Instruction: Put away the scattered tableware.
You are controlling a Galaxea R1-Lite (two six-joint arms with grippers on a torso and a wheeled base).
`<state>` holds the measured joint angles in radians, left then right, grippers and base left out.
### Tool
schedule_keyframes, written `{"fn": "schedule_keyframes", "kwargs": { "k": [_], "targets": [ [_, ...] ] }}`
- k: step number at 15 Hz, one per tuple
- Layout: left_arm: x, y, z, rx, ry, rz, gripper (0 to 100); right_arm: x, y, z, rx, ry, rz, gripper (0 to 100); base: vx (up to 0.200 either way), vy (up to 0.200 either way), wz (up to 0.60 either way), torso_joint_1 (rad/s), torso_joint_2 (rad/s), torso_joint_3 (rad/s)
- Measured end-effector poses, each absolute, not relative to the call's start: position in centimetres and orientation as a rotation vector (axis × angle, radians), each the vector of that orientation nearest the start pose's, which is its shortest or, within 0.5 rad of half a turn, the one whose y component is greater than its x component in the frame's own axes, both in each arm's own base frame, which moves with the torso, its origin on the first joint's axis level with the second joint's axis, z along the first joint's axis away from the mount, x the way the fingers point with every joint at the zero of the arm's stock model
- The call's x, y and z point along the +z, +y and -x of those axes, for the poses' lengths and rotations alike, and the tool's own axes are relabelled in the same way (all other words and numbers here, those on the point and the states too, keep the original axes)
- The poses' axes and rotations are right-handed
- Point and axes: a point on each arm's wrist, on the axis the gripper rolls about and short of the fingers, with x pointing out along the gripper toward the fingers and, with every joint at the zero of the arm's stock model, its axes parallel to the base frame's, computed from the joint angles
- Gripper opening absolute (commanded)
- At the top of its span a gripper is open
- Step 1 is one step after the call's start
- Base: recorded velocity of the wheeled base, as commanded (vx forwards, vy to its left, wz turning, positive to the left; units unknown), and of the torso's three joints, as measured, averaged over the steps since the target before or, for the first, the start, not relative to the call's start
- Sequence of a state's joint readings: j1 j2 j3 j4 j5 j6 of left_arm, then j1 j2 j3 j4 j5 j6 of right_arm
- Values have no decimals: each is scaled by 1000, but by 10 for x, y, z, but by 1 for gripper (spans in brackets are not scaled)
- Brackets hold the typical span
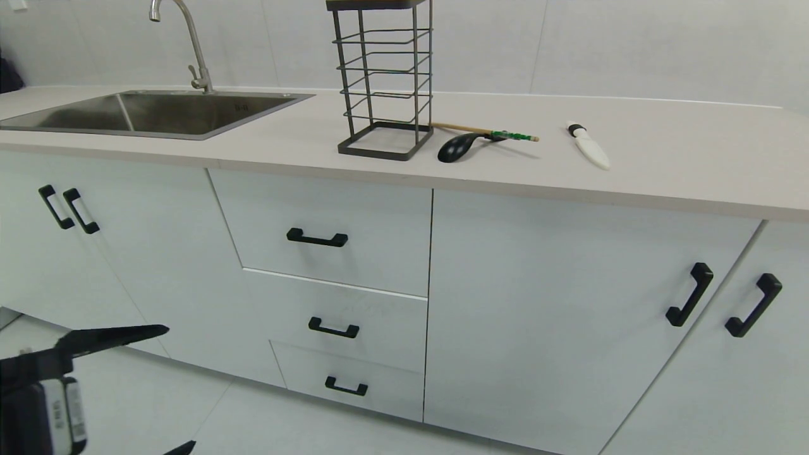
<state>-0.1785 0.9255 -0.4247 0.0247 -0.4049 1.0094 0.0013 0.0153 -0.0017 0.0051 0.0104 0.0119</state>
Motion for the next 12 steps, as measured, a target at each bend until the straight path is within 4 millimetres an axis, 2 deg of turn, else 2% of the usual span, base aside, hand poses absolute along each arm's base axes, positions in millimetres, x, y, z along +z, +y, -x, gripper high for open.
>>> {"fn": "schedule_keyframes", "kwargs": {
  "k": [3, 6, 12],
  "targets": [
    [154, -33, -114, -887, 279, -977, 100, 76, 0, 22, 12, 19, -12, 0, 0, 0, 0, 0, 0, 0],
    [143, -44, -132, -921, 343, -1024, 100, 76, 0, 22, 12, 19, -12, 0, 0, 0, 0, 0, 0, 0],
    [110, -90, -166, -1052, 425, -1130, 100, 76, 0, 22, 12, 18, -12, 0, 0, 0, 0, 0, 0, 0]
  ]
}}
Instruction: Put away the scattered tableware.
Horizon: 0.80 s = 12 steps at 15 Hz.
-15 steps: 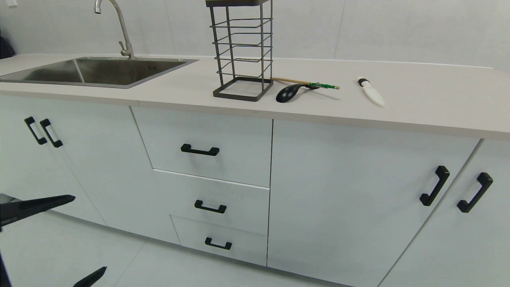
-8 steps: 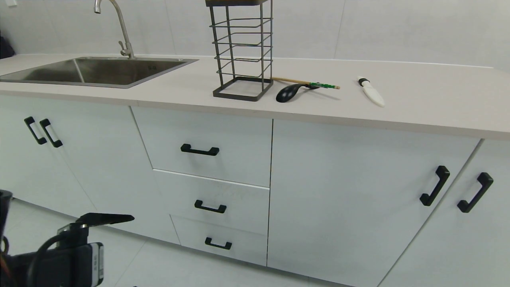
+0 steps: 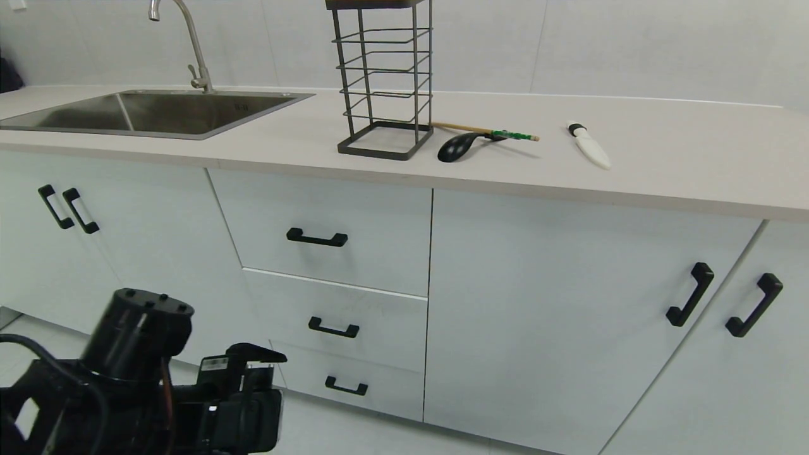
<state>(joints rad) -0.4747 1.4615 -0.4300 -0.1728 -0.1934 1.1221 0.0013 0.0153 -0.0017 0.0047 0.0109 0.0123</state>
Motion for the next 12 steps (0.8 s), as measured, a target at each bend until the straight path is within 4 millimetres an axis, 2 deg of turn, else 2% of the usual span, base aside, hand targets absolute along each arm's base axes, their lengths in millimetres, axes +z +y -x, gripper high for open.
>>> {"fn": "schedule_keyframes", "kwargs": {
  "k": [2, 5, 8, 12],
  "targets": [
    [97, -99, -175, -1060, 466, -1154, 100, 76, 0, 22, 12, 19, -12, 0, 0, 0, 0, 0, 0, 0],
    [79, -102, -186, -1007, 582, -1205, 100, 76, 0, 22, 12, 19, -12, 0, 0, 0, 0, 0, 0, 0],
    [63, -114, -202, -971, 557, -1229, 100, 76, 0, 22, 12, 19, -12, 0, 0, 0, 0, 0, 0, 0],
    [32, -124, -217, -938, 497, -1230, 100, 76, 0, 22, 12, 19, -12, 0, 0, 0, 0, 0, 0, 0]
  ]
}}
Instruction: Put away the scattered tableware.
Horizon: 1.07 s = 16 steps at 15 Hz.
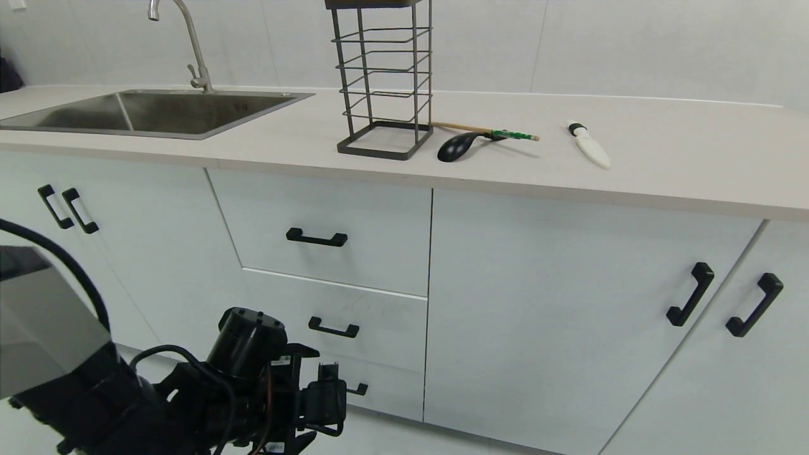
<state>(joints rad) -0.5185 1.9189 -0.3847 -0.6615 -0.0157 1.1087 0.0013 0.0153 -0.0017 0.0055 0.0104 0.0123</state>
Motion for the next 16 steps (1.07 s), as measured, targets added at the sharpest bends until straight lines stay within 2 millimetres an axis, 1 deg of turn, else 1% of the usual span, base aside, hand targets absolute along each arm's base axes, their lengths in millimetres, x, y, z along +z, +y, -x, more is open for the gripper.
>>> {"fn": "schedule_keyframes", "kwargs": {
  "k": [2, 6, 10, 13, 16],
  "targets": [
    [20, -126, -225, -912, 472, -1228, 100, 76, 0, 22, 12, 19, -12, 0, 0, 0, 0, 0, 0, 0],
    [1, -123, -234, -907, 513, -1230, 100, 76, 0, 22, 12, 19, -12, 0, 0, 0, 0, 0, 0, 0],
    [-6, -120, -258, -880, 503, -1258, 100, 76, 0, 22, 12, 19, -12, 0, 0, 0, 0, 0, 0, 0],
    [-10, -124, -277, -860, 477, -1262, 100, 76, 0, 22, 12, 19, -12, 0, 0, 0, 0, 0, 0, 0],
    [-16, -130, -290, -853, 464, -1260, 100, 76, 0, 22, 12, 19, -12, 0, 0, 0, 0, 0, 0, 0]
  ]
}}
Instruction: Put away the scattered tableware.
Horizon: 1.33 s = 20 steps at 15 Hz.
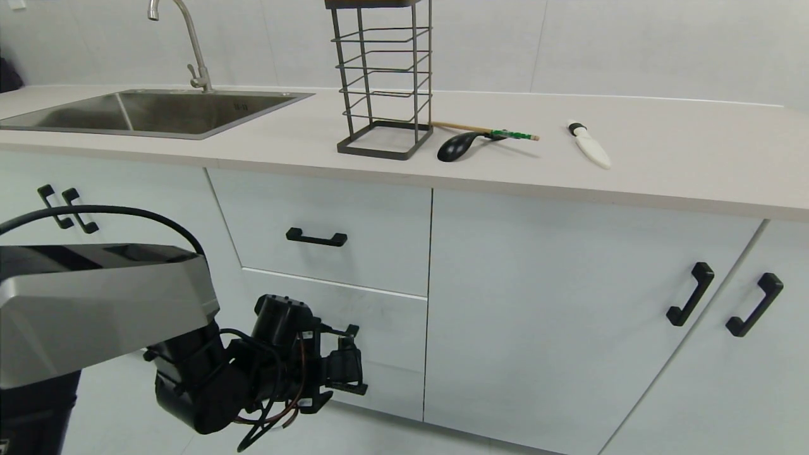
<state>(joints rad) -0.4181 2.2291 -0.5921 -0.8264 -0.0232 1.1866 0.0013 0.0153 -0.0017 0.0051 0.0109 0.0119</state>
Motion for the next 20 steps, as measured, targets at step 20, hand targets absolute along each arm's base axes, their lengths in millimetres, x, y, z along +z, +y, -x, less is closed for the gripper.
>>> {"fn": "schedule_keyframes", "kwargs": {
  "k": [20],
  "targets": [
    [-50, -138, -322, -861, 473, -1244, 100, 76, 0, 22, 12, 19, -12, 0, 0, 0, 0, 0, 0, 0]
  ]
}}
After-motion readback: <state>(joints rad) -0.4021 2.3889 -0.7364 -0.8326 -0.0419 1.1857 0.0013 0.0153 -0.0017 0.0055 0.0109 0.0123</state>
